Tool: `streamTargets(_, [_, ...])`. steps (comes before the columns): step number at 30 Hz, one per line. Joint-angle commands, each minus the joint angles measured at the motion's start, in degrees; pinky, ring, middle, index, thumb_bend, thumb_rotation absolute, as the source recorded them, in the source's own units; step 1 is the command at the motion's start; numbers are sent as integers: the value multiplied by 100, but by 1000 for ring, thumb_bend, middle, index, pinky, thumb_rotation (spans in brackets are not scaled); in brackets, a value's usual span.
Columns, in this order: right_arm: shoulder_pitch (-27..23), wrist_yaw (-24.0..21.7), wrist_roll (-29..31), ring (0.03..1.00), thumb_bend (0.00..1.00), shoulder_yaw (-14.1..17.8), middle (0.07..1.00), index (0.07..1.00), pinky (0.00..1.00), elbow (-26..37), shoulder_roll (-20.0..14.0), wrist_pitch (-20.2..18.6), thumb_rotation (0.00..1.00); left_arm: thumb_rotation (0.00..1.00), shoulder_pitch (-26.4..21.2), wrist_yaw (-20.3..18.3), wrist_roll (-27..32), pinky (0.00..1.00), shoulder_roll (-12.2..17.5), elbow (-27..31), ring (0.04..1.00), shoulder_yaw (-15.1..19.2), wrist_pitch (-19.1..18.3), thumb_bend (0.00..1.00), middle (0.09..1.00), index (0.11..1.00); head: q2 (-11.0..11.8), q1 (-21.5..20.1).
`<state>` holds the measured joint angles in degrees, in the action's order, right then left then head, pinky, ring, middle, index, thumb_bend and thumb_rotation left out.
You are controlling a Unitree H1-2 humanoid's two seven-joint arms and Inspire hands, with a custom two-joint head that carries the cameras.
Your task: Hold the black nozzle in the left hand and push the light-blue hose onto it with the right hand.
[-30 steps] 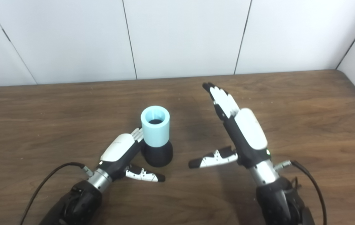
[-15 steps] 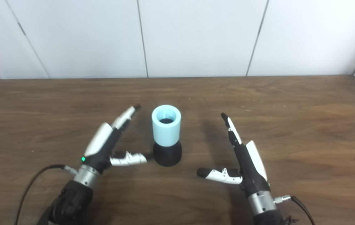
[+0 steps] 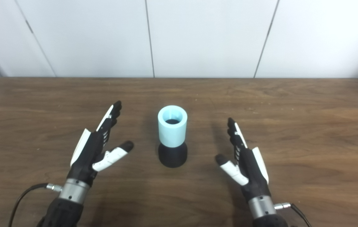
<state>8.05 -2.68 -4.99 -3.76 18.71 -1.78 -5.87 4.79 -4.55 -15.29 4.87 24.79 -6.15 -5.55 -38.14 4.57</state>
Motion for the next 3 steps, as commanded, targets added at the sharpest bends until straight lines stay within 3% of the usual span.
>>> streamTargets(1, [119, 93, 246, 1000, 815, 54, 1000, 1000, 1000, 74, 230, 313, 822, 878, 189, 172, 34, 1000, -98, 211, 1000, 46, 260, 997, 1000, 1000, -3, 6])
streamTargets(3, [118, 134, 321, 1000, 813, 80, 1000, 1000, 1000, 20, 202, 364, 831, 926, 281, 231, 252, 1000, -238, 170, 1000, 137, 96, 970, 1000, 1000, 51, 48])
